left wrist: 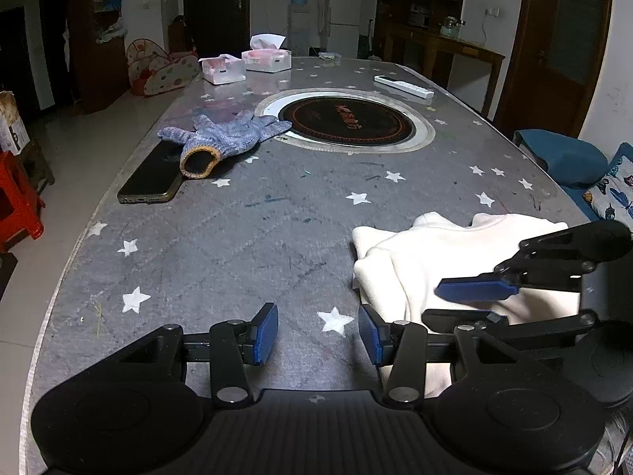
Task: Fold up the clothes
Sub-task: 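Grasp the folded edge of the cream sweatshirt with the left gripper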
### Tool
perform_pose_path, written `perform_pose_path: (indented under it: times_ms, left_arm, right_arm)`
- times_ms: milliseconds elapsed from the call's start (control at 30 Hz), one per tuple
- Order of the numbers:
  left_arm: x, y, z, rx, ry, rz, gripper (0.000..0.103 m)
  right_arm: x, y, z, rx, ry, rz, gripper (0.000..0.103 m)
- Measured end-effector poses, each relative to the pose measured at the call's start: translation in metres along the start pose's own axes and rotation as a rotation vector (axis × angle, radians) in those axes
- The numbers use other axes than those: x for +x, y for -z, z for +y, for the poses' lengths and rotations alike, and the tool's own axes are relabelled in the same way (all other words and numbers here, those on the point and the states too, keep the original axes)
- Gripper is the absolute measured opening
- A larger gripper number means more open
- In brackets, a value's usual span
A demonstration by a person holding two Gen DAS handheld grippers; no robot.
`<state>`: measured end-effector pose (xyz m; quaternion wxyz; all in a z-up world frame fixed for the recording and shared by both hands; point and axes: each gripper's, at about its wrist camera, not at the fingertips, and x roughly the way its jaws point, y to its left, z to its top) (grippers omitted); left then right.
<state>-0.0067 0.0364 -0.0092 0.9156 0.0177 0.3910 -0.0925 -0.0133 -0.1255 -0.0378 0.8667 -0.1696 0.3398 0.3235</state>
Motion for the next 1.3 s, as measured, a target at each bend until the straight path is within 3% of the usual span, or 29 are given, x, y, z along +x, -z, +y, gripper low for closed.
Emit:
perform_pose_path:
  times_ms: [200, 467, 1033, 1233, 1300]
  left_arm:
    - [0.002, 0.0, 0.001, -0.012, -0.008, 0.004, 0.051]
    - [-0.001, 0.001, -0.001, -0.014, -0.009, 0.001, 0.054]
    - [-0.006, 0.002, 0.015, -0.088, -0.035, -0.008, 0.068]
    - [-0.004, 0.001, 0.013, -0.111, -0.001, 0.007, 0.068]
    - [-0.005, 0.002, 0.012, -0.109, 0.007, 0.006, 0.069]
  right_arm:
    - [-0.027, -0.001, 0.009, -0.026, -0.026, -0.046, 0.022]
    - [-0.013, 0.008, 0.03, -0.063, -0.05, -0.02, 0.022]
    - [-0.05, 0.015, 0.044, -0.089, -0.09, -0.073, 0.022]
    - [-0.035, 0.029, 0.055, -0.115, -0.106, 0.006, 0.024]
    - [-0.039, 0.028, 0.058, -0.141, -0.1, -0.013, 0.026]
